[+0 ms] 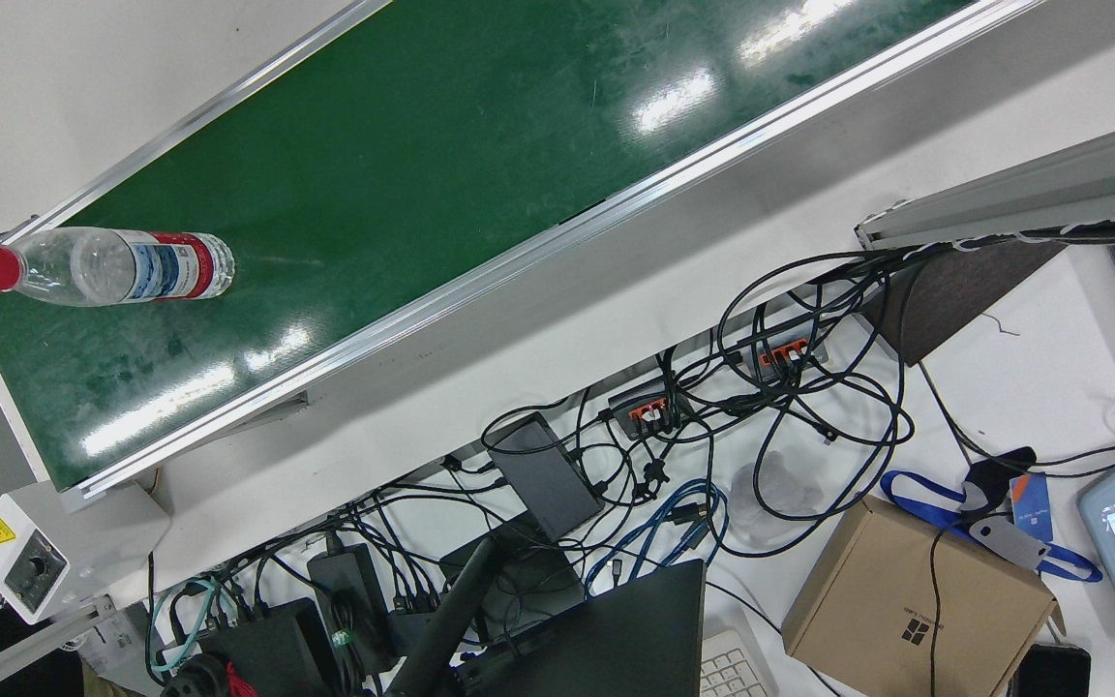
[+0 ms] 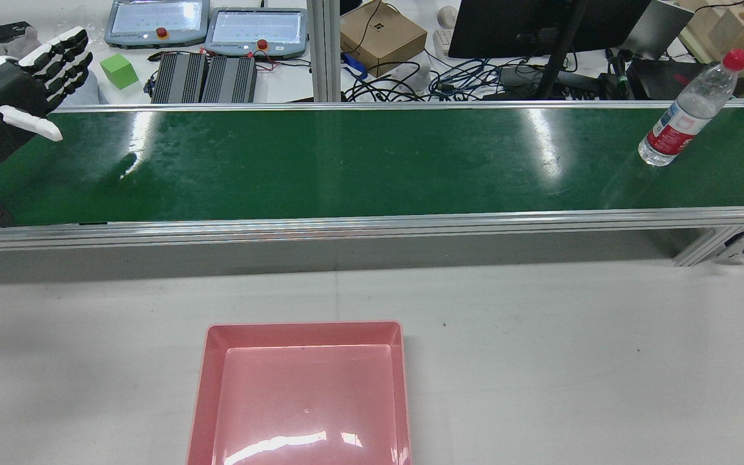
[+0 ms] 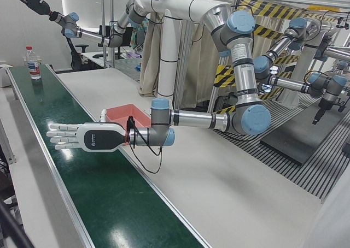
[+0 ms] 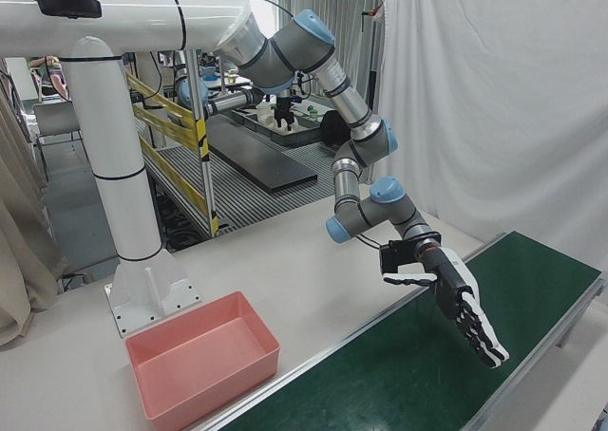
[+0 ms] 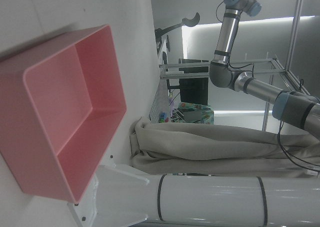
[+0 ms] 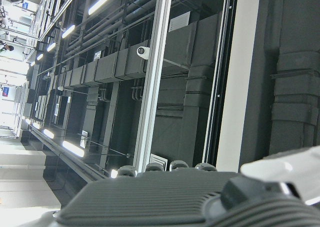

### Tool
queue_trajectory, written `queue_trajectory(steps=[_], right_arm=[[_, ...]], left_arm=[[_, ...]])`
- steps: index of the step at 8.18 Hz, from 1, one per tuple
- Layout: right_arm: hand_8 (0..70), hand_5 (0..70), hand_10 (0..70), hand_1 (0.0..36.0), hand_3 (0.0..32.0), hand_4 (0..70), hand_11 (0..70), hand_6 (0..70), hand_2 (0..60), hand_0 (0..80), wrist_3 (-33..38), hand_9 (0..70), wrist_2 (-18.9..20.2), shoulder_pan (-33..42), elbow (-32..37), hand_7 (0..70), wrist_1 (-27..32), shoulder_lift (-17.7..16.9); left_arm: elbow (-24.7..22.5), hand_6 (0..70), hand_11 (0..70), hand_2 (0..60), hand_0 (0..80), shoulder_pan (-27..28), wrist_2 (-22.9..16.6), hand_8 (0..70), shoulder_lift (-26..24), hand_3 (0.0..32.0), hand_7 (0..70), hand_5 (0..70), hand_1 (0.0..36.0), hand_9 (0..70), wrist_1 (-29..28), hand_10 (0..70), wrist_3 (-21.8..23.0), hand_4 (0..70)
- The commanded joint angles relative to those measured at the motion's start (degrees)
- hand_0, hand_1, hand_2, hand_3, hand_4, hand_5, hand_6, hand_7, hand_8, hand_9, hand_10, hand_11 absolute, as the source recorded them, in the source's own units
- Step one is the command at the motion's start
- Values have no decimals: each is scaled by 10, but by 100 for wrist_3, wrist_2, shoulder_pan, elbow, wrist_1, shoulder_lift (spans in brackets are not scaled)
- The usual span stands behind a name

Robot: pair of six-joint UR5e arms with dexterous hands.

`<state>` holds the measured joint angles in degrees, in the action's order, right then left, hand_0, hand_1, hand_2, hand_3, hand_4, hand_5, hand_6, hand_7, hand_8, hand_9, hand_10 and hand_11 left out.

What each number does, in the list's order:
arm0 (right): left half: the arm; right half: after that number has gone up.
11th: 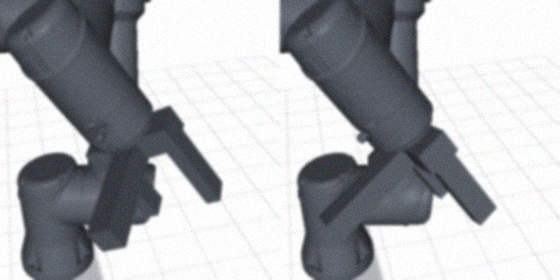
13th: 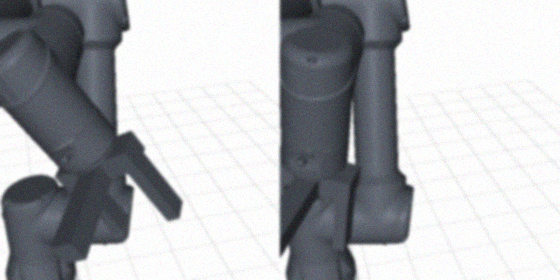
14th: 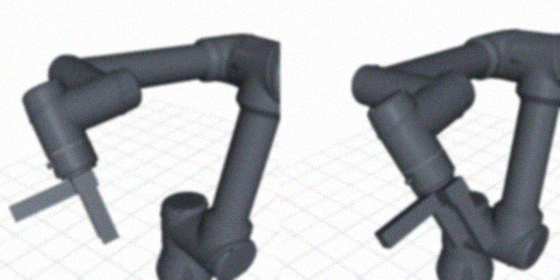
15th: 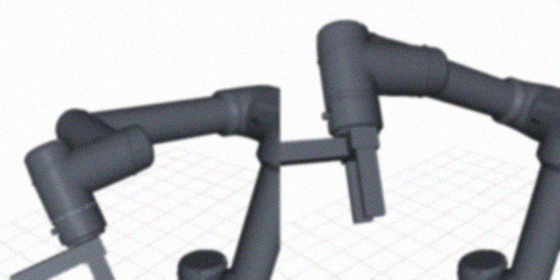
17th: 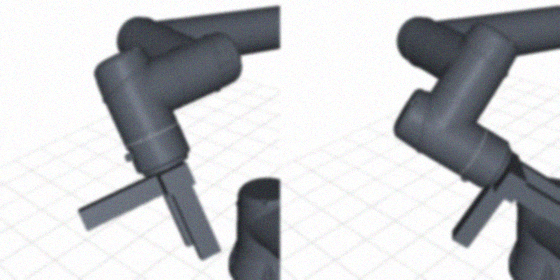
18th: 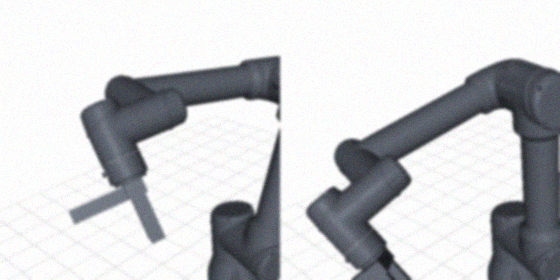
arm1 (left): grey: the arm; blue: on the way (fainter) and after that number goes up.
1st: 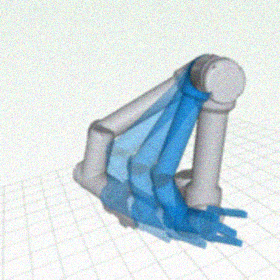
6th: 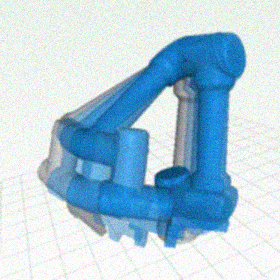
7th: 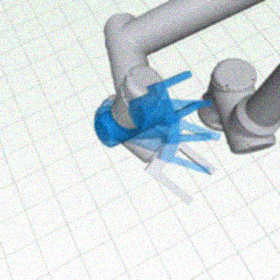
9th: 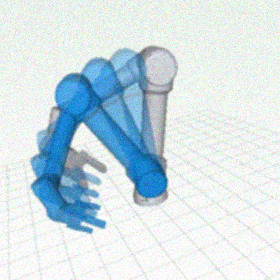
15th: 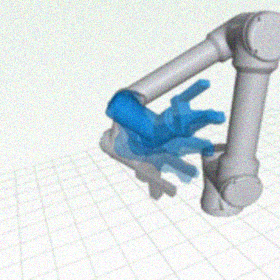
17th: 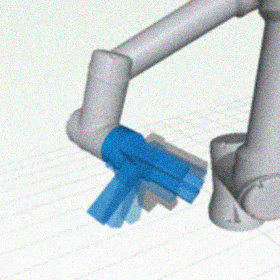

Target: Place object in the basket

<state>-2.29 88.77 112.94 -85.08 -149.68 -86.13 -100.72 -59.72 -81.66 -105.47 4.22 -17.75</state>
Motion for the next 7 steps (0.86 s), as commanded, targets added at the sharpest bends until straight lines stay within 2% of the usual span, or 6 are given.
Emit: queue_trajectory(steps=[1, 3, 4, 7], right_arm=[[0, 0, 0, 0, 0, 0, 0, 0, 0, 0, 0, 0, 0, 0, 0, 0, 0, 0], [0, 0, 0, 0, 0, 0, 0, 0, 0, 0, 0, 0, 0, -9, 0, 0, 0, 0], [0, 0, 0, 0, 0, 0, 0, 0, 0, 0, 0, 0, 0, 0, 0, 0, 0, 0], [0, 0, 0, 0, 0, 0, 0, 0, 0, 0, 0, 0, 0, 0, 0, 0, 0, 0]], left_arm=[[0, 6, 15, 0, 562, 5, 1, 32, 0, 0, 0, 100, 89, 27, 0, 0, 0, 15], [0, 6, 14, 0, 564, -4, 1, 33, 0, 0, 0, 96, 89, 29, 0, 0, 0, 18], [0, 20, 29, 0, 566, -4, 1, 55, 0, 0, 0, 102, 91, 43, 0, 9, 0, 50], [0, 19, 32, 0, 565, -4, 1, 53, 9, 0, 0, 103, 92, 41, 0, 11, 0, 49]])
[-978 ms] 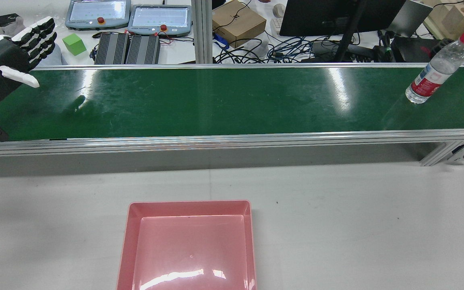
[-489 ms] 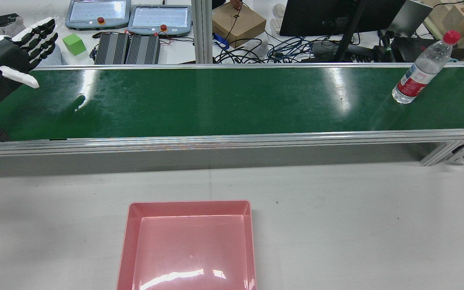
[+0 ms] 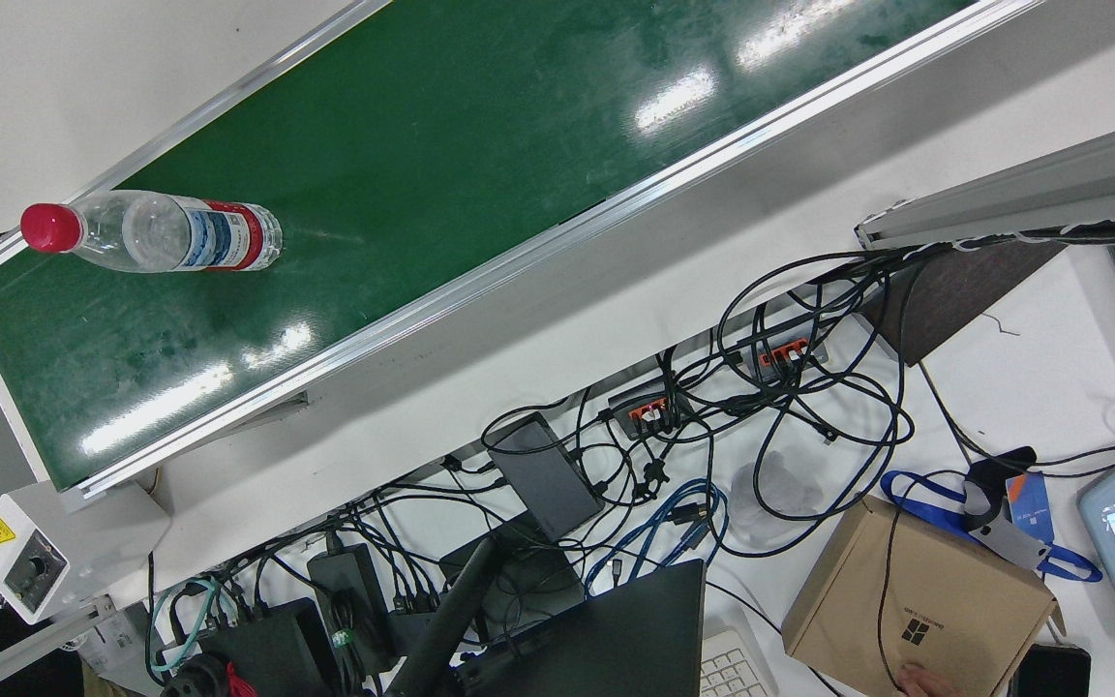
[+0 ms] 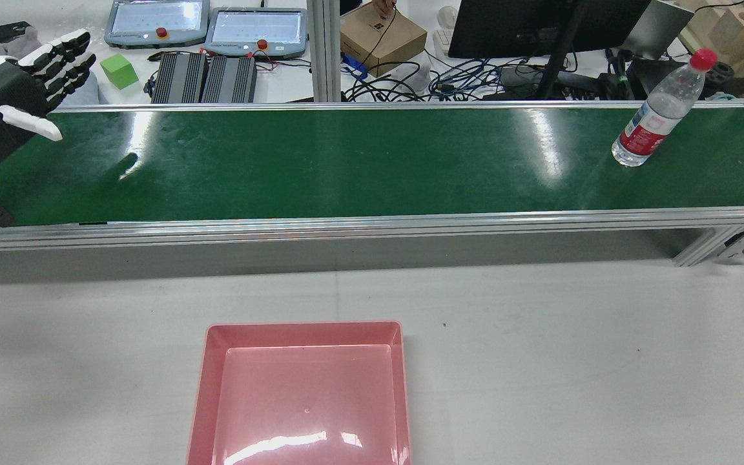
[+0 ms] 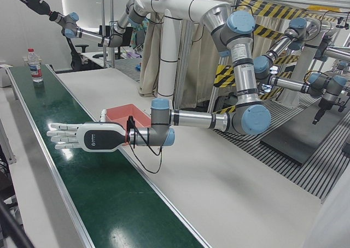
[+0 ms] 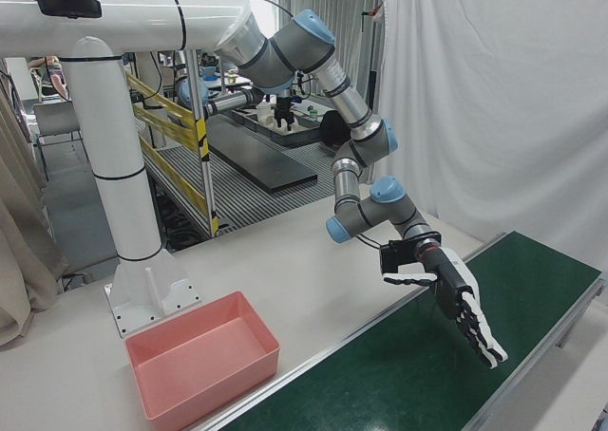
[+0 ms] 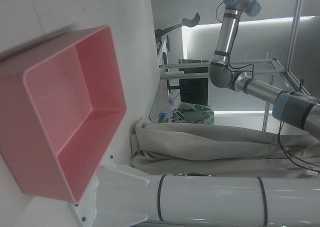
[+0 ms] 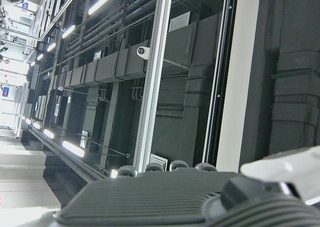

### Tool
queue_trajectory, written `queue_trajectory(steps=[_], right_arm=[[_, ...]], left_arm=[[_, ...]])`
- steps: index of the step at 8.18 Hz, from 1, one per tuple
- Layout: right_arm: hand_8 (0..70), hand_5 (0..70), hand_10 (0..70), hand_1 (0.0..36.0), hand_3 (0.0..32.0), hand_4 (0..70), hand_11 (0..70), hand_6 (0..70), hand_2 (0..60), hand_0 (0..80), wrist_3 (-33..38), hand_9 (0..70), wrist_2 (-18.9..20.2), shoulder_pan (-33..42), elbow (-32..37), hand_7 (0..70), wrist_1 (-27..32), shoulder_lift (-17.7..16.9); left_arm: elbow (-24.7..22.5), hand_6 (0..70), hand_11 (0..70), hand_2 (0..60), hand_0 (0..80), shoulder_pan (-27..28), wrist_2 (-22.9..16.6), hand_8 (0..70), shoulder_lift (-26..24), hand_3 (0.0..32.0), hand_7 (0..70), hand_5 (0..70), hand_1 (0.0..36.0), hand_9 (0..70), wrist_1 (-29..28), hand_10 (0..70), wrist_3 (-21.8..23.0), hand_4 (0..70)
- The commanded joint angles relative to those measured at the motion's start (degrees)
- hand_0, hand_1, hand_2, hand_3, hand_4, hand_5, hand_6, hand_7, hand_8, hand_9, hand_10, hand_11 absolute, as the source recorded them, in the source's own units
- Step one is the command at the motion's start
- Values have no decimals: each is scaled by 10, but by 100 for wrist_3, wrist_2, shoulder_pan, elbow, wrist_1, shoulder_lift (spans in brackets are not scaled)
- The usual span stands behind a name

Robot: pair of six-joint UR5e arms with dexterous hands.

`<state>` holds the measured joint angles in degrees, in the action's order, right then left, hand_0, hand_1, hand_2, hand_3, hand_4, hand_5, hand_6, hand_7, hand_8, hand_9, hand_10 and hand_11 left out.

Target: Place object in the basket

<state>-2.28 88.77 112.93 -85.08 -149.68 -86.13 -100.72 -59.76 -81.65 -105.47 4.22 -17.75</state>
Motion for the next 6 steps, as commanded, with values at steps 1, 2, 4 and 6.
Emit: queue_trajectory(steps=[1, 2, 4, 6], right_arm=[[0, 0, 0, 0, 0, 0, 0, 0, 0, 0, 0, 0, 0, 1, 0, 0, 0, 0], [0, 0, 0, 0, 0, 0, 0, 0, 0, 0, 0, 0, 0, 1, 0, 0, 0, 0], [0, 0, 0, 0, 0, 0, 0, 0, 0, 0, 0, 0, 0, 1, 0, 0, 0, 0], [0, 0, 0, 0, 0, 0, 0, 0, 0, 0, 0, 0, 0, 1, 0, 0, 0, 0]], left_arm=[[0, 21, 32, 0, 566, -1, 0, 54, 9, 0, 0, 103, 91, 42, 0, 11, 0, 49], [0, 21, 32, 0, 564, -1, 0, 52, 9, 0, 0, 103, 91, 39, 0, 11, 0, 50], [0, 20, 30, 0, 564, -1, 0, 51, 9, 0, 0, 103, 91, 39, 0, 9, 0, 47], [0, 6, 19, 0, 562, -1, 0, 32, 9, 0, 0, 93, 88, 28, 0, 2, 0, 17]])
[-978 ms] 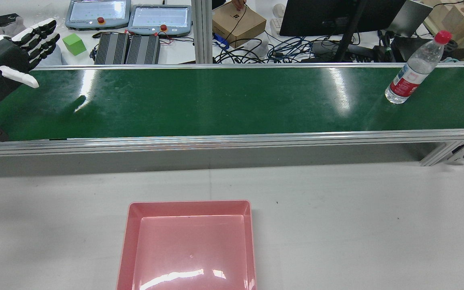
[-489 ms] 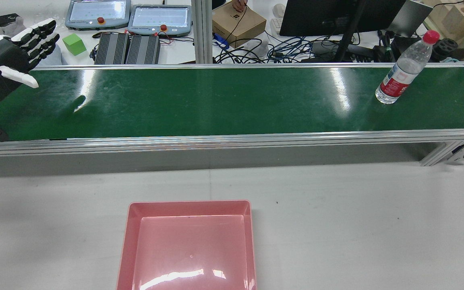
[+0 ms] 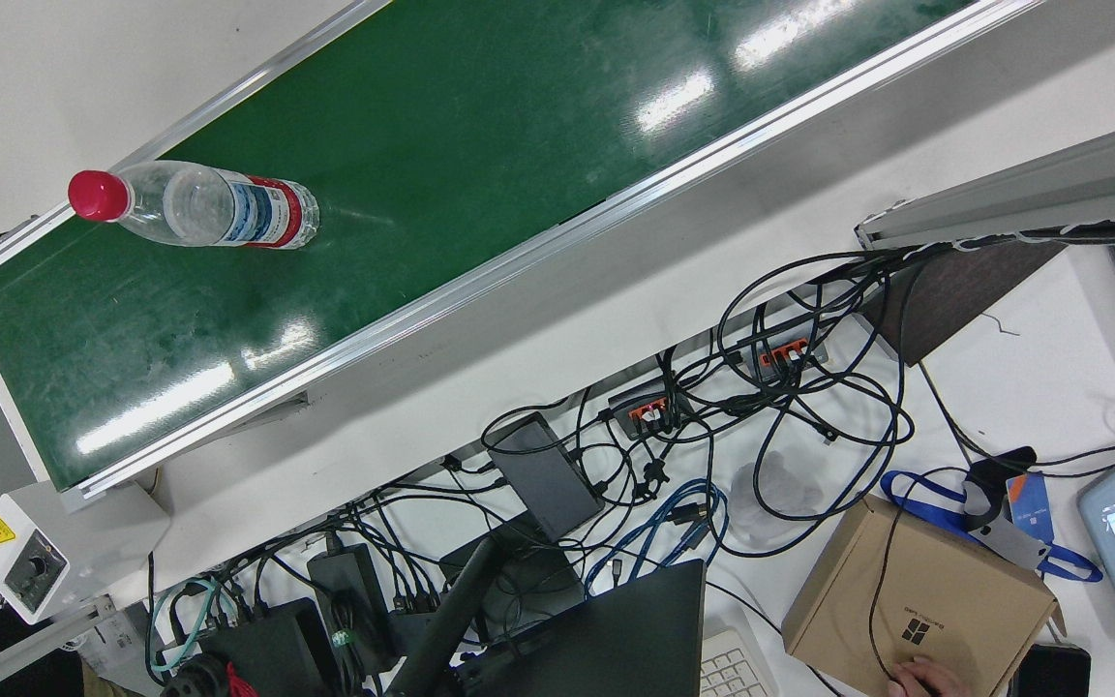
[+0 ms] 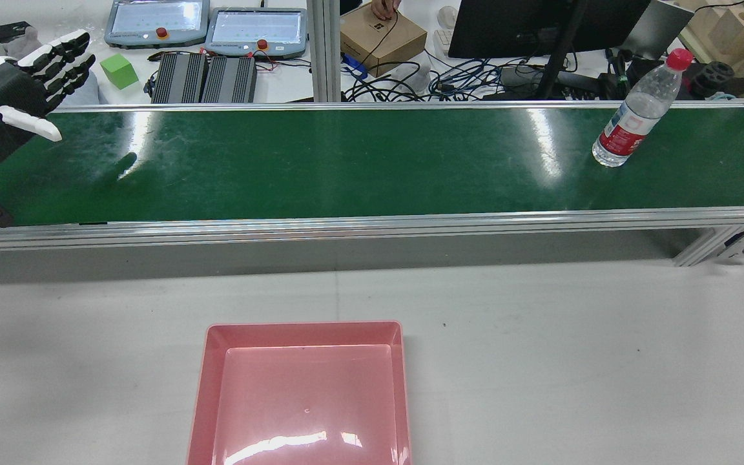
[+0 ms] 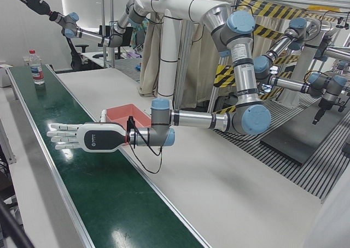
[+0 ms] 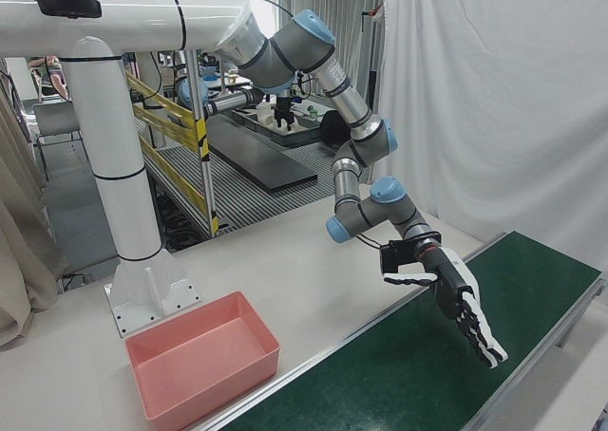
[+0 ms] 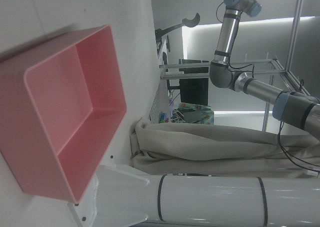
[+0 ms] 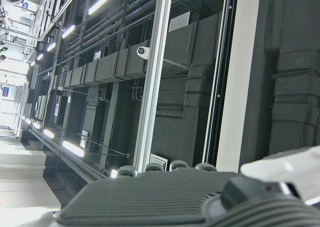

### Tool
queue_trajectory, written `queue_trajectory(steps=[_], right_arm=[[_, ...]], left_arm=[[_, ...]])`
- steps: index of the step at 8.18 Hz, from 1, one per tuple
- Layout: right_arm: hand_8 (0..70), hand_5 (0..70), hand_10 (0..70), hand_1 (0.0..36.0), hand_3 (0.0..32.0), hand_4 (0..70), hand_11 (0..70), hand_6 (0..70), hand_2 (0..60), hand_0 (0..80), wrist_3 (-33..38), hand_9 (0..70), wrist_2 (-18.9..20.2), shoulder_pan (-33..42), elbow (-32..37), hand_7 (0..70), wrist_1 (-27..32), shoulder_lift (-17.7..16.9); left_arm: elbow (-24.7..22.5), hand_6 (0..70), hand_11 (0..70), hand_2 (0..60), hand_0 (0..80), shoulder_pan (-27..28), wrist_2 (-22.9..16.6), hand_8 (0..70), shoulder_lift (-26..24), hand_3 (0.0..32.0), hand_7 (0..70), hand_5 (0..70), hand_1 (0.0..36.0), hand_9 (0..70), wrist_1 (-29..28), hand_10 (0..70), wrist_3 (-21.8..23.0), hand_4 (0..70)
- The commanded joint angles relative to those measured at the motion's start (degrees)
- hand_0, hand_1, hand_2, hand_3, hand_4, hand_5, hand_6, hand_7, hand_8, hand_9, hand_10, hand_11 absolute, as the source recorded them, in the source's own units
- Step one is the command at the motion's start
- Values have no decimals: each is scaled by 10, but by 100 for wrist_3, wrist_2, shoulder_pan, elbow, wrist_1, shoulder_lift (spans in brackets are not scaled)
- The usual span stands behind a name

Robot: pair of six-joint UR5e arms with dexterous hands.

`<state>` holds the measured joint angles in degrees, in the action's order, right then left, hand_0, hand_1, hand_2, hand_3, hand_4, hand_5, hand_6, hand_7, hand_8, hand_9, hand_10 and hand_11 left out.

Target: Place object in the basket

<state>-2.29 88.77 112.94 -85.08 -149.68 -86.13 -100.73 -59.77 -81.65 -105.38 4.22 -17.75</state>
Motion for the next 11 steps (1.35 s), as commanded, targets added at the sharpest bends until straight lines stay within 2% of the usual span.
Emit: queue_trajectory(steps=[1, 8, 11], right_arm=[[0, 0, 0, 0, 0, 0, 0, 0, 0, 0, 0, 0, 0, 0, 0, 0, 0, 0], [0, 0, 0, 0, 0, 0, 0, 0, 0, 0, 0, 0, 0, 0, 0, 0, 0, 0], [0, 0, 0, 0, 0, 0, 0, 0, 0, 0, 0, 0, 0, 0, 0, 0, 0, 0]], left_arm=[[0, 6, 14, 0, 561, 0, 0, 33, 0, 0, 0, 94, 86, 28, 0, 0, 0, 15], [0, 6, 10, 0, 561, -26, 0, 34, 0, 0, 0, 96, 86, 29, 0, 0, 17, 13], [0, 18, 25, 0, 563, 0, 0, 53, 0, 0, 0, 100, 89, 41, 0, 6, 9, 48]])
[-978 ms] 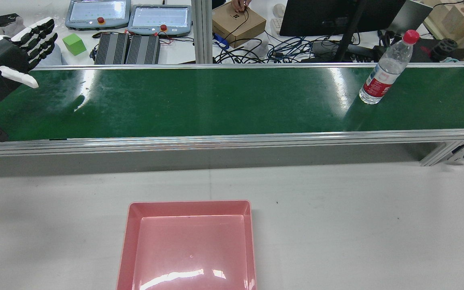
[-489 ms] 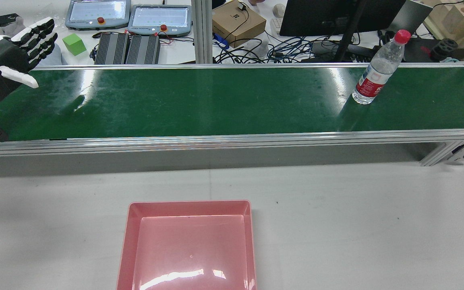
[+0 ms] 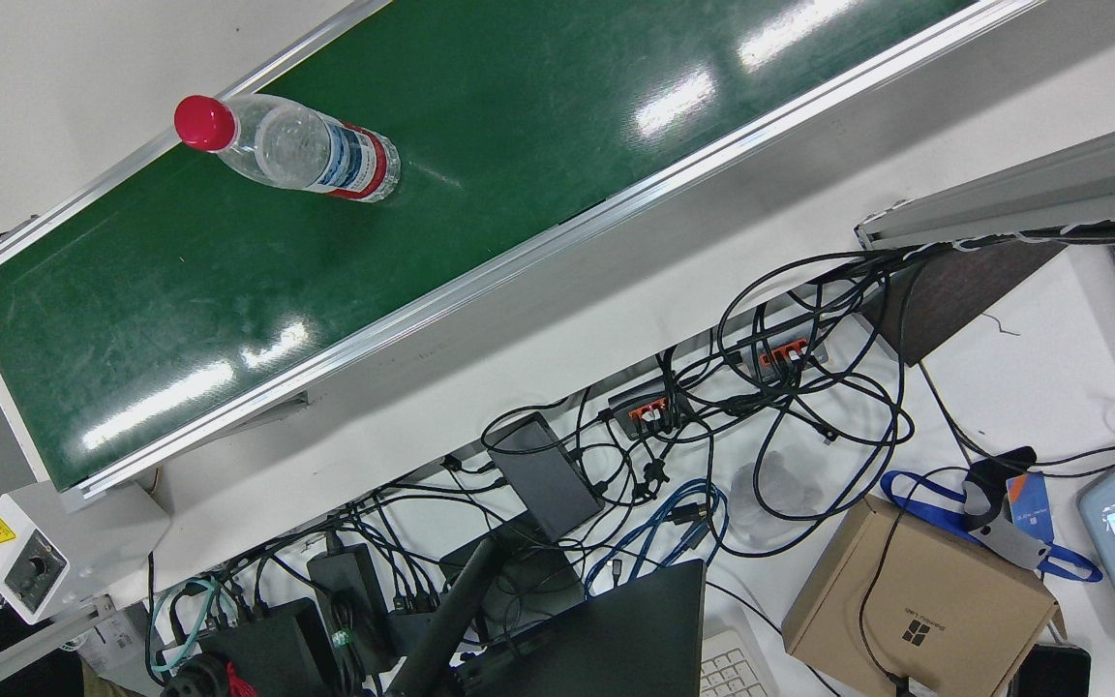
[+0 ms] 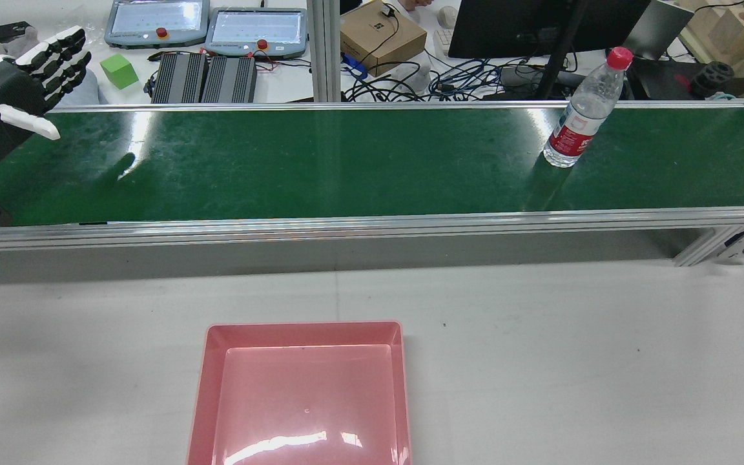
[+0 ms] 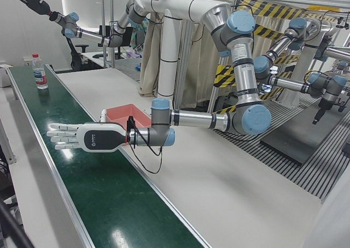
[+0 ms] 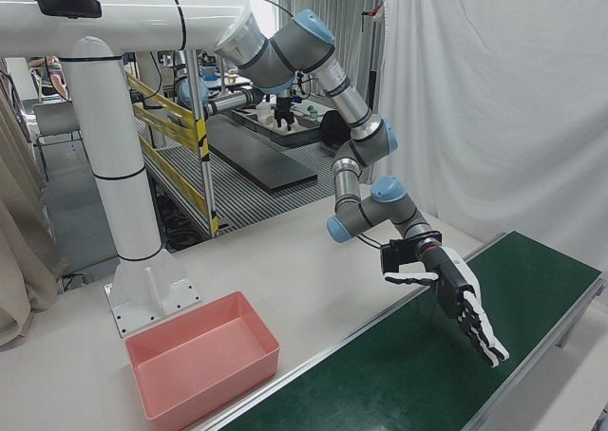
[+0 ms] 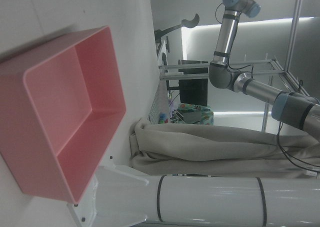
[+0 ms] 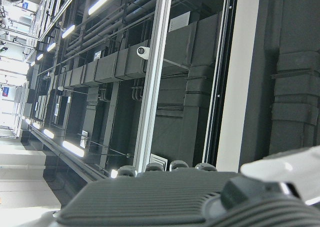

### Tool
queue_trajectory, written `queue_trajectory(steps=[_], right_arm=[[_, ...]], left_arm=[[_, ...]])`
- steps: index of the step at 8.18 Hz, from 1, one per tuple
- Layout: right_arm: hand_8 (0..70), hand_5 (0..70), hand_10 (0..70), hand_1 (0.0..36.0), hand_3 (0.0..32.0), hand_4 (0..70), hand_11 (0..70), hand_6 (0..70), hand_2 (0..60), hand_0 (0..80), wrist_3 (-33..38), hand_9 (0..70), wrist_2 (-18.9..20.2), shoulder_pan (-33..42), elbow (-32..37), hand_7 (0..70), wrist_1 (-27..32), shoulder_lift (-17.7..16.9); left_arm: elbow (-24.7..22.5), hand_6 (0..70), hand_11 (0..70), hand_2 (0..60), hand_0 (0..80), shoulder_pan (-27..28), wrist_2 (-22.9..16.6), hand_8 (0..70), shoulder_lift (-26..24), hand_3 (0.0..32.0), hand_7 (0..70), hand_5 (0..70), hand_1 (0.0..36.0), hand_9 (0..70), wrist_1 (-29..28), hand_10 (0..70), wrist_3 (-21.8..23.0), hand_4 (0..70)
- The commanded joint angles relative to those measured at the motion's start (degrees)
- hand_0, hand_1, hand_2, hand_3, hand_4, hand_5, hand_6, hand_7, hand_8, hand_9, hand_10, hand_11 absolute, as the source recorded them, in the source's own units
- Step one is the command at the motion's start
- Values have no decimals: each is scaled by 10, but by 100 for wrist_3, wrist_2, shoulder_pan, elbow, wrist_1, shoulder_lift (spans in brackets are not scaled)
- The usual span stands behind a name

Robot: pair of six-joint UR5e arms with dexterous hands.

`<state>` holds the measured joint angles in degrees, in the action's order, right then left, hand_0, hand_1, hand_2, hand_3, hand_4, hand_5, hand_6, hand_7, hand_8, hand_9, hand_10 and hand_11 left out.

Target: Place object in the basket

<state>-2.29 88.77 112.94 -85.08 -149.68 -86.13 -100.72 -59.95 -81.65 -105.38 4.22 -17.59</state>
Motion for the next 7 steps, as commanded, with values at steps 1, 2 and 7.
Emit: queue_trajectory(steps=[1, 2, 7], right_arm=[[0, 0, 0, 0, 0, 0, 0, 0, 0, 0, 0, 0, 0, 0, 0, 0, 0, 0], [0, 0, 0, 0, 0, 0, 0, 0, 0, 0, 0, 0, 0, 0, 0, 0, 0, 0], [0, 0, 0, 0, 0, 0, 0, 0, 0, 0, 0, 0, 0, 0, 0, 0, 0, 0]], left_arm=[[0, 19, 19, 0, 564, 19, 0, 54, 0, 0, 0, 101, 89, 41, 0, 3, -8, 47], [0, 19, 27, 0, 565, 19, 0, 53, 0, 0, 0, 109, 90, 41, 0, 7, -8, 47], [-9, 16, 32, 0, 580, -17, 0, 49, -9, 0, 0, 84, 104, 37, 0, 9, 36, 45]])
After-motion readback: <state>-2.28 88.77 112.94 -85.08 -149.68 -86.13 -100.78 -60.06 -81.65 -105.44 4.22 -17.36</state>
